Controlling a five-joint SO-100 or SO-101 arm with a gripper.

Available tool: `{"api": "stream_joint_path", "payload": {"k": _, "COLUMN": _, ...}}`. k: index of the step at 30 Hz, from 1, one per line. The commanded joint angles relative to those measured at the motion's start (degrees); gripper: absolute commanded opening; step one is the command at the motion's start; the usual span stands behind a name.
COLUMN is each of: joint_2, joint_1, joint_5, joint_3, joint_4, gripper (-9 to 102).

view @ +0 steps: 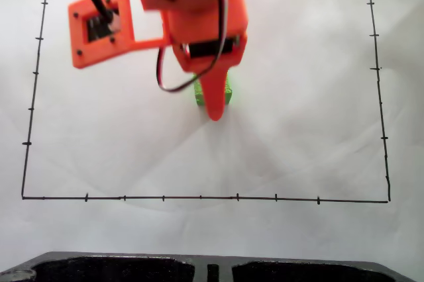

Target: Grasp the colored block, Place it on the black dot, and then return the arm to the default position.

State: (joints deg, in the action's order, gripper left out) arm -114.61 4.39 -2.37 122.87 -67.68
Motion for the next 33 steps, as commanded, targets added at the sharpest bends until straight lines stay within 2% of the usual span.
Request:
{"api": "stream_joint_path", "payload": {"k": 1, "joint_2": -8.5, "joint_1": 0.7, "joint_5": 2.7, "joint_3": 0.4, "joint_4": -1.8, "gripper": 41}}
{"api": "stream_joint_path", "payload": {"k": 8, "joint_2": -23.6, "joint_1": -0.2, "joint_5": 7.8, "joint_3": 4.3, "joint_4": -6.4, "gripper": 38}}
{"api": "stream_joint_path", "payload": {"k": 11, "joint_2": -29.4, "joint_1": -2.1, "joint_5": 11.3, "joint_3": 6.5, "joint_4": -7.9, "gripper": 27}}
{"api": "stream_joint_path", "payload": {"k": 18, "joint_2": -44.2, "joint_1": -4.5, "joint_5": 14.0, "joint_3": 16.2, "joint_4": -8.2, "gripper": 13}}
{"api": "stream_joint_path", "payload": {"k": 20, "joint_2": -48.3, "joint_1": -4.6, "joint_5": 14.5, "joint_3": 19.4, "joint_4": -8.0, "gripper": 4}}
{"api": "stream_joint_path", "payload": {"k": 22, "joint_2": -51.6, "joint_1": -4.4, "joint_5": 14.9, "joint_3": 22.6, "joint_4": -7.8, "gripper": 1}}
{"api": "stream_joint_path", "payload": {"k": 29, "joint_2": -65.7, "joint_1": -6.6, "joint_5": 14.9, "joint_3": 34.2, "joint_4": -9.0, "gripper": 0}}
{"api": "stream_joint_path", "payload": {"k": 33, "joint_2": -70.8, "joint_1": -8.4, "joint_5": 11.3, "joint_3": 38.0, "joint_4": -7.6, "gripper": 0}}
